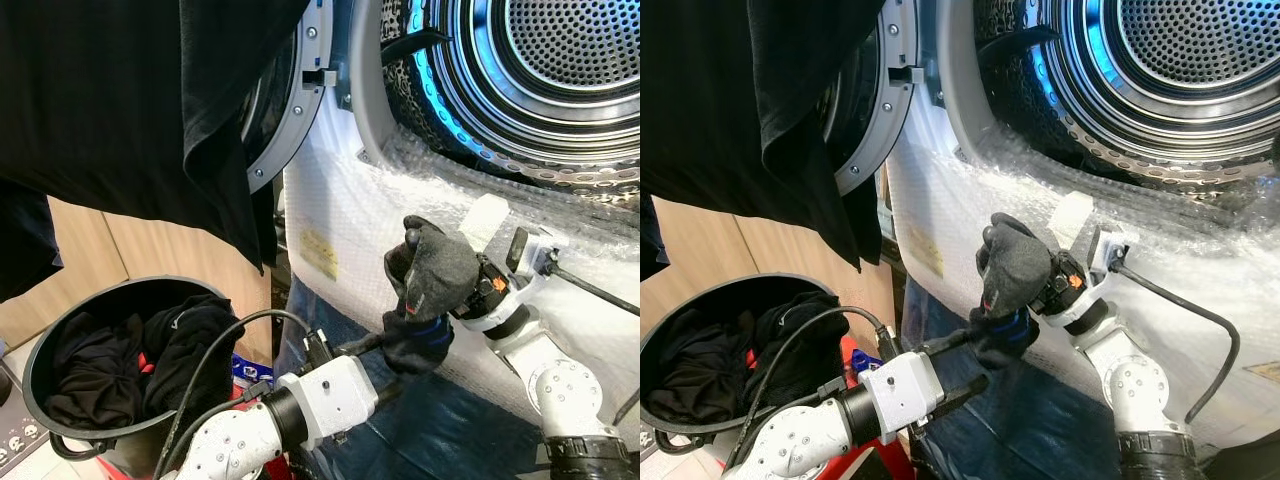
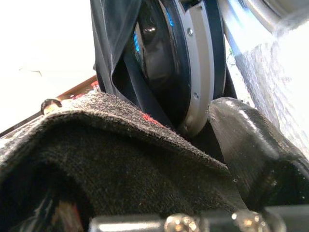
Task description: Clothes washing
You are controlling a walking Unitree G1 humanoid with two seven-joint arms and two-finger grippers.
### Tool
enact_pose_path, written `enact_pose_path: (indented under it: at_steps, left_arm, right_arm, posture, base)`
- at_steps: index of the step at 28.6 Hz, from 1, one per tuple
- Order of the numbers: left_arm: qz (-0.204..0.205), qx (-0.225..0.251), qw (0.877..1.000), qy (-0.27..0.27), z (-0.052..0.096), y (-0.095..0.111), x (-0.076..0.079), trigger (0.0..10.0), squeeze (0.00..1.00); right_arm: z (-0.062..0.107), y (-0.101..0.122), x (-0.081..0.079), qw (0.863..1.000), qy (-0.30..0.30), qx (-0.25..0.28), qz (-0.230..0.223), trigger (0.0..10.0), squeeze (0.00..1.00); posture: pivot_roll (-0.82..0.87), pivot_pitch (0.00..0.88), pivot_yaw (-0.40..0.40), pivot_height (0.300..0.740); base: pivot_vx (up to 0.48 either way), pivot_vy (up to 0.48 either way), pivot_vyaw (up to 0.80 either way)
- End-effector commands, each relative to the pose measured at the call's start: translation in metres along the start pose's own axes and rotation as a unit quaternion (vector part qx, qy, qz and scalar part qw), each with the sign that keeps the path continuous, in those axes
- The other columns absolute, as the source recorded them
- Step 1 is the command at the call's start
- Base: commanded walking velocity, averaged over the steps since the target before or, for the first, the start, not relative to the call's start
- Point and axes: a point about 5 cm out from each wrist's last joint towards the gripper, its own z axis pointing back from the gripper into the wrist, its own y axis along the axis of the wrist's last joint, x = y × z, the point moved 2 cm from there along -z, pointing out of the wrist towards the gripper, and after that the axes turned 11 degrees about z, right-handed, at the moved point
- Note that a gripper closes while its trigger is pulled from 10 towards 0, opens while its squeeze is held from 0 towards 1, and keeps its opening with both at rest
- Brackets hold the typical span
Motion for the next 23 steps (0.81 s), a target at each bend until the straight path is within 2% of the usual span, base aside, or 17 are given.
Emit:
enact_pose_path:
  at_steps: [1,14,19,23]
  left_arm:
    - [-0.001,0.018,1.000,-0.006,0.001,0.011,0.001,10.0,0.00]
    - [0.031,0.055,0.998,0.012,-0.008,0.022,-0.025,10.0,0.00]
    - [0.042,0.051,0.998,0.005,-0.012,0.018,-0.028,10.0,0.00]
    - [0.085,0.059,0.994,-0.020,-0.017,0.016,-0.023,10.0,0.00]
  right_arm:
    - [0.001,0.001,-0.001,1.000,0.003,-0.005,0.004,10.0,0.00]
    - [-0.002,-0.004,-0.006,1.000,0.004,-0.010,0.002,10.0,0.00]
    - [-0.004,-0.006,-0.006,1.000,0.002,-0.012,0.001,10.0,0.00]
    - [-0.005,-0.008,-0.006,1.000,0.002,-0.013,0.000,10.0,0.00]
  posture:
    - [0.08,0.000,-0.075,0.740]
    - [0.05,0.000,-0.069,0.740]
    - [0.05,0.000,-0.071,0.740]
    - [0.04,0.000,-0.071,0.740]
  base:
    - [0.000,0.000,0.00]
    - [0.000,0.000,0.00]
    - [0.000,0.000,0.00]
    - [0.000,0.000,0.00]
